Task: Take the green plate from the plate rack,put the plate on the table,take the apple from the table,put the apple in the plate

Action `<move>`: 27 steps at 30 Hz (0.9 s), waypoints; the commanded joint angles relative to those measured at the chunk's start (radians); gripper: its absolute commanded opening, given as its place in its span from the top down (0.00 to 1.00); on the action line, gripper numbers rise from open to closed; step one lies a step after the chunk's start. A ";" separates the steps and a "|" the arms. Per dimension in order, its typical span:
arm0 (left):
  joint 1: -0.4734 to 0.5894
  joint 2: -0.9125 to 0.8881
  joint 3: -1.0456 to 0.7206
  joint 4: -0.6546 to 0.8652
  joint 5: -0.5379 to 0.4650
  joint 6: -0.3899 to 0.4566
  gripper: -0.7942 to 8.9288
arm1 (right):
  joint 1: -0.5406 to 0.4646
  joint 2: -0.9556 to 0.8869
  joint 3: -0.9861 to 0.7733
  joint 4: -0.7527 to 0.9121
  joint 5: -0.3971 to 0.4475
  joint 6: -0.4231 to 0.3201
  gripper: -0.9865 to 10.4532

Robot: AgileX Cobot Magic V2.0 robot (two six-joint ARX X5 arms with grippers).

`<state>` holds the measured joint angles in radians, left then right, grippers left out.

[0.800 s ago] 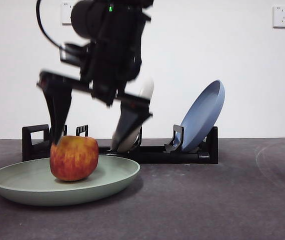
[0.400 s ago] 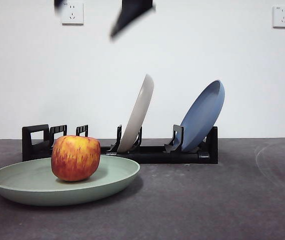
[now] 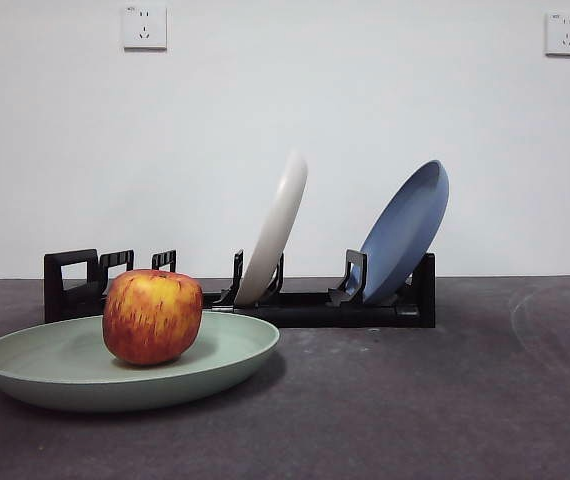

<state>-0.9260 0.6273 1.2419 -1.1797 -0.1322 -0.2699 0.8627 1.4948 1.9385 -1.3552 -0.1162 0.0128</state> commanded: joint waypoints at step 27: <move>0.002 -0.001 -0.006 0.018 0.002 -0.018 0.93 | 0.000 -0.584 -0.422 -0.024 0.098 0.171 0.92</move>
<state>-0.9260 0.6273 1.2419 -1.1713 -0.1310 -0.2825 0.8627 0.9127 1.5253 -1.3556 -0.0219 0.1764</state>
